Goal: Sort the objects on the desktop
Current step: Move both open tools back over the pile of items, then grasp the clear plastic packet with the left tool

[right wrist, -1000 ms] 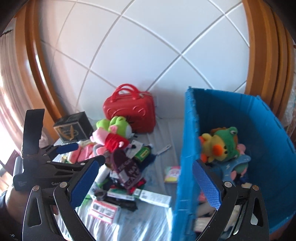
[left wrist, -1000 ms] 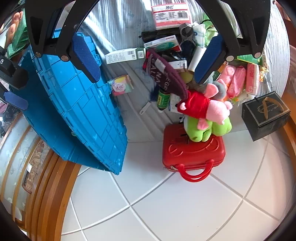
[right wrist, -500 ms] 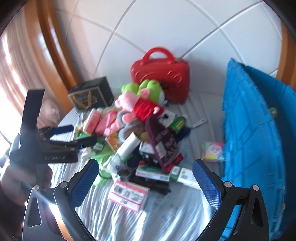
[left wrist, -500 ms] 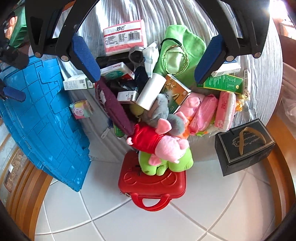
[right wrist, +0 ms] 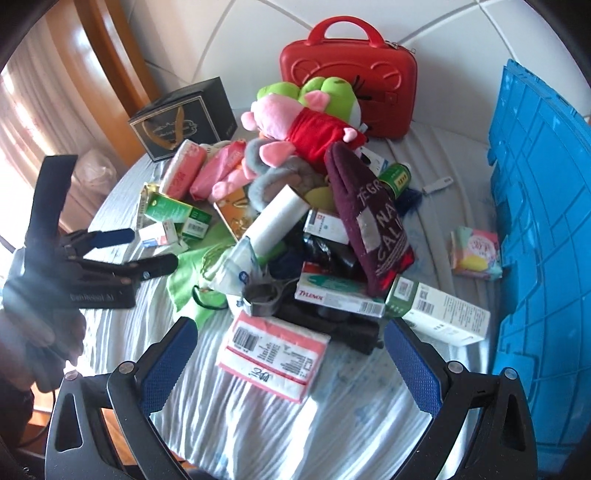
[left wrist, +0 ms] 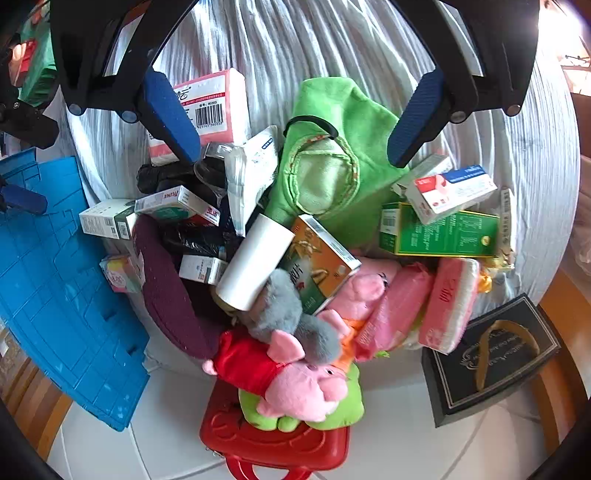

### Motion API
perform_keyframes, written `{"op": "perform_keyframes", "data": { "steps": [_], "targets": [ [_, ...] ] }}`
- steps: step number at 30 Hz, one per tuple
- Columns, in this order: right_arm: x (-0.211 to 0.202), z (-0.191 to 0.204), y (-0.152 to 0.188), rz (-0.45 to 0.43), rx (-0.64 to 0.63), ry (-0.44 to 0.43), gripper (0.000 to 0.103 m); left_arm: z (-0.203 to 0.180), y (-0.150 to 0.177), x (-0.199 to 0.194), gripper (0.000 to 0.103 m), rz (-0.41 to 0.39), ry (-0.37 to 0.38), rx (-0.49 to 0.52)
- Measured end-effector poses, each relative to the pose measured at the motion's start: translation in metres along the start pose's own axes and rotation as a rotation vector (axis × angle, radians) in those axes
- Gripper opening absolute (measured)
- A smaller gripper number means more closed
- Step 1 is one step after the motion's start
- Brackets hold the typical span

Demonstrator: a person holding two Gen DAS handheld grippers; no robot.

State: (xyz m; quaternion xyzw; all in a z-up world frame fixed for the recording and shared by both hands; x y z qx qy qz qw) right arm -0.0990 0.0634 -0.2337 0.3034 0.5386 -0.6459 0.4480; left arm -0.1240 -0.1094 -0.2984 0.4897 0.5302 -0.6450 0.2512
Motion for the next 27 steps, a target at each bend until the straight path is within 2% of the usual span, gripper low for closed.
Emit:
{"op": "perform_keyframes", "data": {
  "steps": [5, 9, 12, 14, 15, 17, 20, 27],
  "targets": [
    [0.016, -0.014, 0.012, 0.036, 0.025, 0.038, 0.103, -0.022, -0.007, 0.034, 0.102, 0.024, 0.040, 0.025],
    [0.032, -0.020, 0.022, 0.058, 0.044, 0.058, 0.103, -0.028, -0.008, 0.068, 0.092, 0.075, 0.048, 0.021],
    [0.044, -0.018, 0.027, 0.074, 0.045, 0.059, 0.103, -0.028, -0.005, 0.090, 0.077, 0.119, 0.078, -0.003],
    [0.053, -0.015, 0.030, 0.080, 0.039, 0.056, 0.103, -0.026, -0.001, 0.100, 0.055, 0.140, 0.088, -0.008],
    [0.058, -0.013, 0.031, 0.085, 0.038, 0.054, 0.103, -0.025, 0.001, 0.102, 0.051, 0.139, 0.108, -0.023],
    [0.066, -0.009, 0.033, 0.093, 0.042, 0.055, 0.103, -0.024, 0.004, 0.101, 0.034, 0.119, 0.161, -0.053],
    [0.078, -0.002, 0.033, 0.091, 0.038, 0.048, 0.103, -0.021, 0.009, 0.095, 0.027, 0.094, 0.180, -0.054],
    [0.114, 0.016, 0.029, 0.113, 0.049, 0.043, 0.103, -0.005, 0.023, 0.078, 0.025, 0.035, 0.228, -0.108]
  ]
}}
Point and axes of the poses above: each gripper's, at about its wrist camera, not at the fingertips, and x roughly the way its jaws point, z to its left, y to its underside, the point moved 9 cm from there along x, roughly the way its jaws point, and after that the axes turned 13 degrees about x, right-handed, at the moved point
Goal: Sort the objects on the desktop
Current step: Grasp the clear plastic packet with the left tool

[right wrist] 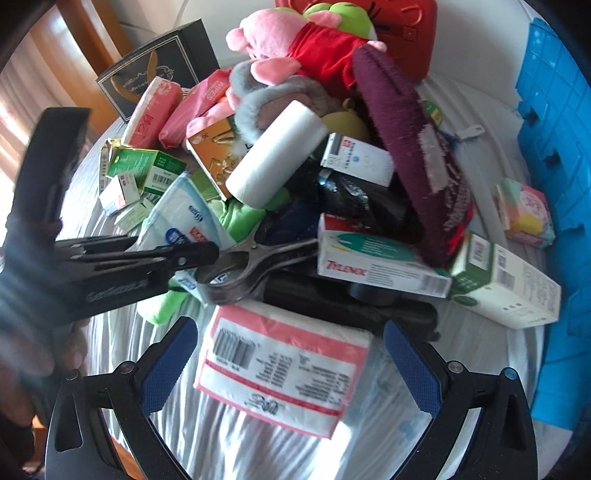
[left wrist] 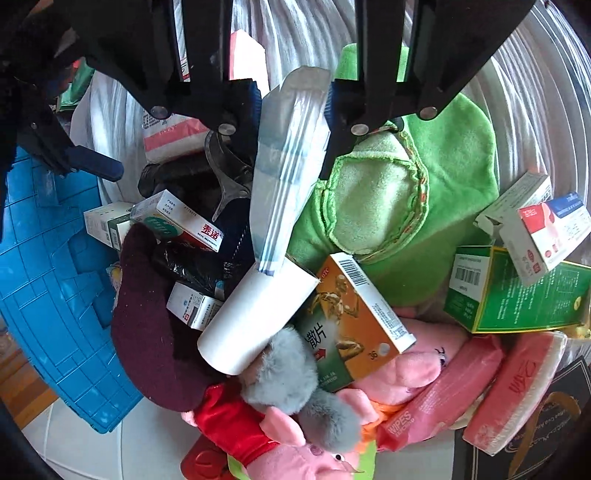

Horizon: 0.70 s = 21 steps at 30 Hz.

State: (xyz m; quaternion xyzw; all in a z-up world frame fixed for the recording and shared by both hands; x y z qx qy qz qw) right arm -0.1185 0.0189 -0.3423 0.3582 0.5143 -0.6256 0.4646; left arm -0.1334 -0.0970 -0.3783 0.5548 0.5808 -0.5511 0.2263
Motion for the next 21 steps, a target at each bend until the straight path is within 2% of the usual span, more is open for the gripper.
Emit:
{"op": "perform_keyframes", "data": {
  "steps": [9, 15, 21],
  "targets": [
    [0.024, 0.025, -0.003, 0.019, 0.012, -0.031, 0.102, 0.015, -0.002, -0.027, 0.024, -0.076, 0.052, -0.019],
    [0.029, 0.030, 0.000, 0.027, 0.007, -0.029, 0.102, 0.031, -0.004, -0.045, 0.024, -0.113, 0.031, -0.043],
    [0.044, 0.039, -0.007, 0.037, -0.006, -0.012, 0.102, 0.051, 0.001, -0.053, 0.024, -0.115, 0.007, -0.061]
  ]
}}
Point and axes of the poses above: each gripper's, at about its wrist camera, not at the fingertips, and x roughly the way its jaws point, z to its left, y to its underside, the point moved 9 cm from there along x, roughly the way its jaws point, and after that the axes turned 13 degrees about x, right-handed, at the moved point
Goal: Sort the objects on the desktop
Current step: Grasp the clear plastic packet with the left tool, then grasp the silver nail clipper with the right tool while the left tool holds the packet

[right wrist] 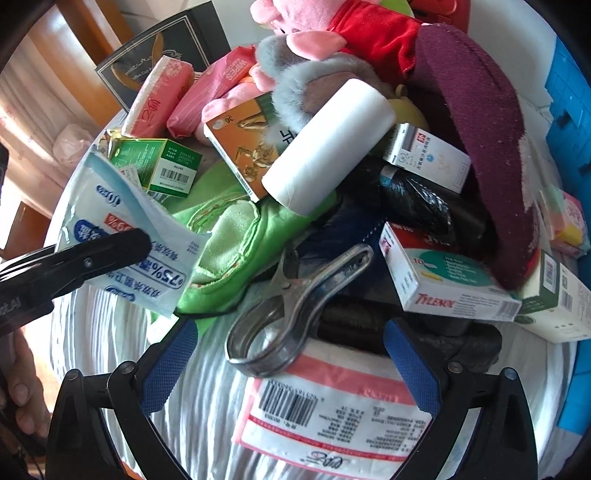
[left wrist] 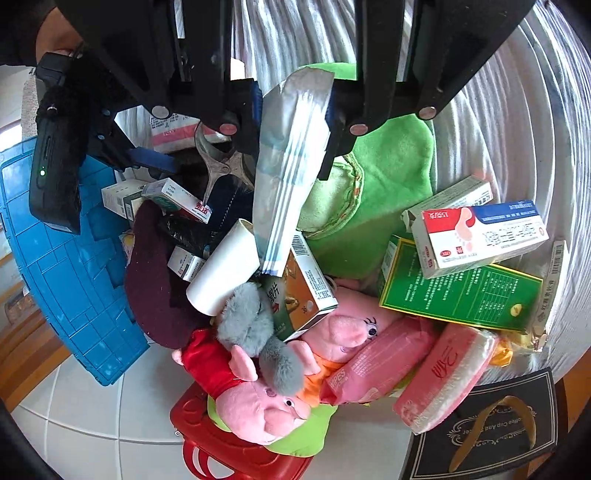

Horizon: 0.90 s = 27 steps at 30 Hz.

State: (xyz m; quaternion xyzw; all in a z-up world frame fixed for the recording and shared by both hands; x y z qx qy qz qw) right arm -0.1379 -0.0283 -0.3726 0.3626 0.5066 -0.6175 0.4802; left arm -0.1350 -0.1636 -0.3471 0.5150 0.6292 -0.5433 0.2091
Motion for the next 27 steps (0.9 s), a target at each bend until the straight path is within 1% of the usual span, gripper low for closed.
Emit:
{"op": "perform_keyframes", "data": {
  "steps": [2, 3, 4, 7, 9, 11, 12, 13, 15, 16, 17, 18, 19, 23, 27],
  "targets": [
    [0.009, 0.002, -0.001, 0.017, -0.009, 0.020, 0.101, 0.006, 0.001, -0.002, 0.024, -0.003, -0.009, -0.013],
    [0.014, 0.002, -0.001, 0.029, -0.011, 0.034, 0.099, 0.008, 0.002, -0.004, 0.024, -0.004, -0.012, -0.015],
    [0.018, 0.002, -0.001, 0.038, -0.008, 0.042, 0.094, 0.009, 0.003, -0.004, 0.024, -0.002, -0.014, -0.013],
    [0.025, 0.004, -0.005, 0.044, -0.016, 0.086, 0.091, 0.012, 0.007, -0.004, 0.024, 0.008, -0.018, -0.011],
    [0.030, 0.005, -0.009, 0.053, -0.025, 0.121, 0.085, 0.013, 0.009, -0.004, 0.024, 0.012, -0.018, -0.013],
    [0.034, 0.005, -0.012, 0.064, -0.040, 0.164, 0.072, 0.014, 0.010, -0.003, 0.024, 0.014, -0.017, -0.014],
    [0.035, 0.005, -0.013, 0.069, -0.050, 0.178, 0.071, 0.014, 0.011, -0.003, 0.024, 0.015, -0.017, -0.015],
    [0.037, 0.007, -0.013, 0.076, -0.062, 0.182, 0.064, 0.014, 0.011, -0.003, 0.024, 0.016, -0.015, -0.017],
    [0.038, 0.011, -0.012, 0.086, -0.092, 0.194, 0.057, 0.015, 0.011, -0.003, 0.024, 0.015, -0.017, -0.017],
    [0.038, 0.011, -0.012, 0.088, -0.088, 0.187, 0.050, 0.016, 0.011, -0.003, 0.024, 0.014, -0.017, -0.018],
    [0.036, 0.011, -0.012, 0.090, -0.068, 0.166, 0.040, 0.016, 0.010, -0.003, 0.024, 0.013, -0.018, -0.019],
    [0.034, 0.010, -0.013, 0.092, -0.048, 0.144, 0.036, 0.017, 0.009, -0.004, 0.024, 0.011, -0.020, -0.020],
    [0.032, 0.010, -0.012, 0.094, -0.034, 0.126, 0.029, 0.017, 0.009, -0.004, 0.024, 0.011, -0.020, -0.022],
    [0.024, 0.008, -0.011, 0.085, 0.000, 0.071, 0.028, 0.018, 0.007, -0.003, 0.024, 0.009, -0.022, -0.024],
    [0.015, 0.007, -0.013, 0.069, 0.015, 0.044, 0.027, 0.018, 0.007, -0.004, 0.024, 0.010, -0.023, -0.022]
  ]
}}
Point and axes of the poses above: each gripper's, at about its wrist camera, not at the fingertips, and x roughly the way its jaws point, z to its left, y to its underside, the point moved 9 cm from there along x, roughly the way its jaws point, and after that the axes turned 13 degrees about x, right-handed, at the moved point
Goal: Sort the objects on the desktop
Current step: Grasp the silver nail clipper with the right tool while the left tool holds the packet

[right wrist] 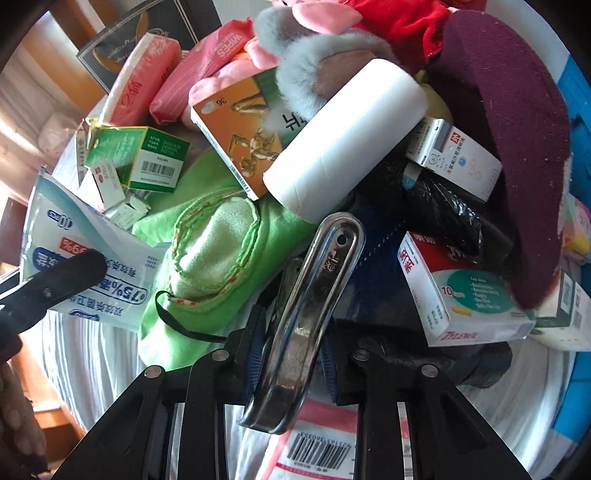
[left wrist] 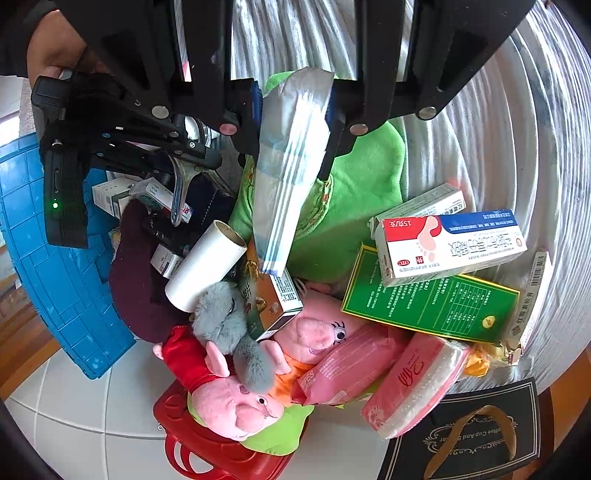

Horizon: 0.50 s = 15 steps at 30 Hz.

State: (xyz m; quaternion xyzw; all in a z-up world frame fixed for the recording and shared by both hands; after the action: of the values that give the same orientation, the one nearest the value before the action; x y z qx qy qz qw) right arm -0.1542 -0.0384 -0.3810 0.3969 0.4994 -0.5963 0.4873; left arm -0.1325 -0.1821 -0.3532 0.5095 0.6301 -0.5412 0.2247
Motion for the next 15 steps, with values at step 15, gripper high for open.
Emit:
{"op": "perform_keyframes", "data": {
  "steps": [15],
  "targets": [
    [-0.030, -0.003, 0.005, -0.032, 0.000, -0.030, 0.023, -0.013, -0.002, -0.007, 0.024, 0.000, -0.005, 0.023]
  ]
}}
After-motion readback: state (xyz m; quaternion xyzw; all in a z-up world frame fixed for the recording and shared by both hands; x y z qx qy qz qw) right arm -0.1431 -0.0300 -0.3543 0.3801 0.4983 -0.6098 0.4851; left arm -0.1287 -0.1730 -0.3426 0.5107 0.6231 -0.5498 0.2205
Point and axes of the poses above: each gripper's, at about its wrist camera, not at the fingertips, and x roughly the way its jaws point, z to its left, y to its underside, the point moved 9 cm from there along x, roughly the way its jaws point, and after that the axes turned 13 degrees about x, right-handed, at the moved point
